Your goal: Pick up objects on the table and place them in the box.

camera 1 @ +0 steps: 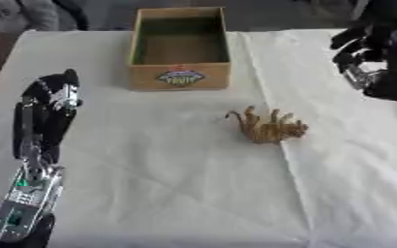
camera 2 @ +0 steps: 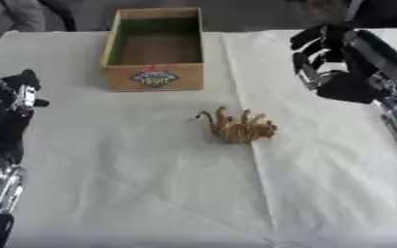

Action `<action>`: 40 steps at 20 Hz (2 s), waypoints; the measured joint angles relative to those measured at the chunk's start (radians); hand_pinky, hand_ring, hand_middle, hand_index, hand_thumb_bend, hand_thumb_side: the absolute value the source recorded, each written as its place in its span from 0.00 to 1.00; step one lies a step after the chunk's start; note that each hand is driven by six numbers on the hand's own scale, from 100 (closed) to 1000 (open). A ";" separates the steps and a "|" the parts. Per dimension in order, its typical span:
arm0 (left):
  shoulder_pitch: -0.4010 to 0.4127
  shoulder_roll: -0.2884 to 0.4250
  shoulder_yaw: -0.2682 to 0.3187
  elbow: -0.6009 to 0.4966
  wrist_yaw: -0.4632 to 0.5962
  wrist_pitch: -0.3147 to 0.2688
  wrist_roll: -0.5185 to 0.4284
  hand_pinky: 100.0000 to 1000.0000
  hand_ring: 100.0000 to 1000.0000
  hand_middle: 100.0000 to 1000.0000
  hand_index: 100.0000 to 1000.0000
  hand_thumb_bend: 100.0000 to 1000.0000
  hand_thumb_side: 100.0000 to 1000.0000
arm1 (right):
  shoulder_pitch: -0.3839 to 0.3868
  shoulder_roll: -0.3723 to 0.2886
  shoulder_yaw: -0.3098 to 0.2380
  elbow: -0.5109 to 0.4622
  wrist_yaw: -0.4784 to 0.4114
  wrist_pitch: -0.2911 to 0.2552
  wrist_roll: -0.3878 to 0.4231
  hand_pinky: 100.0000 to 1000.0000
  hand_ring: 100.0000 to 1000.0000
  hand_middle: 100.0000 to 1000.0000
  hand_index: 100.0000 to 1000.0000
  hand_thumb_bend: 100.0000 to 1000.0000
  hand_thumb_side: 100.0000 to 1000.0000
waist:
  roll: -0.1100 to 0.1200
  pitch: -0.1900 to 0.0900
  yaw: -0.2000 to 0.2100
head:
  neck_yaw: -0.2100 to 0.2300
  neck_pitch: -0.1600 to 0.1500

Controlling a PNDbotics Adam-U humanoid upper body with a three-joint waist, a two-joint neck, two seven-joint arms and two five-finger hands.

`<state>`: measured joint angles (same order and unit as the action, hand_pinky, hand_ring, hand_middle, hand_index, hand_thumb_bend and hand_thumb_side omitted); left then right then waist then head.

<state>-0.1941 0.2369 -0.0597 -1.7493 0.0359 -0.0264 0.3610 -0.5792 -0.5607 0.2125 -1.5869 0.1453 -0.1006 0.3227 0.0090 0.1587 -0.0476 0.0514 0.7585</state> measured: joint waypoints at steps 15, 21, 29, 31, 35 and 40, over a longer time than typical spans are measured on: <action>0.000 0.000 -0.006 0.000 0.000 -0.003 -0.004 0.49 0.74 0.45 0.58 0.24 0.43 | -0.070 0.028 0.059 0.174 0.195 -0.098 0.103 0.54 0.73 0.76 0.83 0.00 0.23 | -0.010 -0.005 0.013 | -0.011 0.001; 0.000 0.000 -0.006 0.000 0.000 -0.003 -0.004 0.49 0.74 0.44 0.58 0.24 0.43 | -0.072 0.039 0.072 0.221 0.235 -0.130 0.135 0.59 0.79 0.82 0.86 0.00 0.32 | -0.011 -0.005 0.014 | -0.013 0.001; -0.001 0.000 -0.006 0.000 0.000 -0.001 -0.007 0.49 0.74 0.45 0.59 0.24 0.43 | -0.072 0.070 0.084 0.275 0.281 -0.165 0.201 0.60 0.81 0.83 0.87 0.00 0.42 | -0.008 -0.005 0.016 | -0.021 0.000; -0.001 0.000 -0.006 0.000 0.000 0.000 -0.008 0.49 0.74 0.45 0.59 0.24 0.43 | -0.073 0.081 0.090 0.288 0.289 -0.173 0.212 0.61 0.81 0.83 0.88 0.00 0.43 | -0.006 -0.005 0.016 | -0.024 0.000; -0.001 0.000 -0.006 0.000 0.000 0.001 -0.009 0.49 0.75 0.45 0.59 0.24 0.43 | -0.081 0.096 0.102 0.298 0.308 -0.193 0.234 0.64 0.83 0.84 0.88 0.00 0.44 | -0.005 -0.005 0.017 | -0.029 0.000; -0.001 0.000 -0.007 0.000 0.000 0.001 -0.009 0.49 0.75 0.45 0.59 0.24 0.43 | -0.083 0.100 0.117 0.291 0.371 -0.224 0.248 0.71 0.86 0.87 0.90 0.00 0.40 | -0.005 -0.005 0.017 | -0.036 0.000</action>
<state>-0.1947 0.2369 -0.0664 -1.7493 0.0359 -0.0256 0.3520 -0.6623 -0.4609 0.3299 -1.2960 0.5162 -0.3243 0.5708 0.0043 0.1532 -0.0307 0.0157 0.7582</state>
